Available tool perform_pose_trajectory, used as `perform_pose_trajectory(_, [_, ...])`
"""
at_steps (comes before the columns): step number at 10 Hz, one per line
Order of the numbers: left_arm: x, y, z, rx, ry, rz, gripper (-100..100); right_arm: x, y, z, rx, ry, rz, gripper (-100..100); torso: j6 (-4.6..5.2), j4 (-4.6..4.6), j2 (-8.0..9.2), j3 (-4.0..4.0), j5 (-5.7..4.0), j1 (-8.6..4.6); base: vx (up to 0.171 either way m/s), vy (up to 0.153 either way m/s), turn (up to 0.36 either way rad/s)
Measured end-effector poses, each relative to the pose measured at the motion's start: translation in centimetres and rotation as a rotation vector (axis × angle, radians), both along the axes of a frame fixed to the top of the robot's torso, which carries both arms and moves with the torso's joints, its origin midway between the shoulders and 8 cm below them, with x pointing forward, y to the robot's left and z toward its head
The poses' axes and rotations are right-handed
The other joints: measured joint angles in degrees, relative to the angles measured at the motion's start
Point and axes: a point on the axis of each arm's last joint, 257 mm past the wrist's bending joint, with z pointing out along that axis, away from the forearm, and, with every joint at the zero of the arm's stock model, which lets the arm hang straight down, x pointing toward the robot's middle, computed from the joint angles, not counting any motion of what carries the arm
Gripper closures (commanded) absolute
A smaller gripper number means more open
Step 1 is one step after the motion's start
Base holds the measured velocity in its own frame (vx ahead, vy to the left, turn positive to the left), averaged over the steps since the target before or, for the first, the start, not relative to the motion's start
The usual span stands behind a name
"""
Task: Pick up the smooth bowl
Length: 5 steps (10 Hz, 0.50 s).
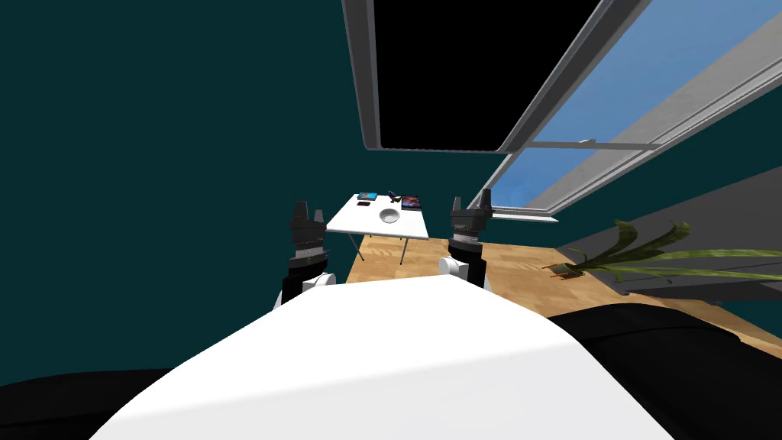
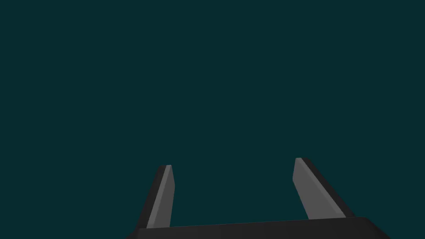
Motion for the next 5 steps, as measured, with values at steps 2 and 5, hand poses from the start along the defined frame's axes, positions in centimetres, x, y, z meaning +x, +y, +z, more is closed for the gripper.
perform_pose_trajectory(2, [0.8,-0.5,-0.2,0.033,0.026,-0.02,-100,0.0,0.0,0.0,0.0,0.0,0.0,0,0.01,0.02,0.11,0.06,-0.05,-0.21,-0.038,-0.076,-0.095])
perform_pose_trajectory(5, [2.2,-0.7,-0.7,0.067,0.072,-0.04,-100,0.0,0.0,0.0,0.0,0.0,0.0,0,0.02,0.04,0.17,0.1,-0.08,-0.35,-0.053,-0.094,-0.142])
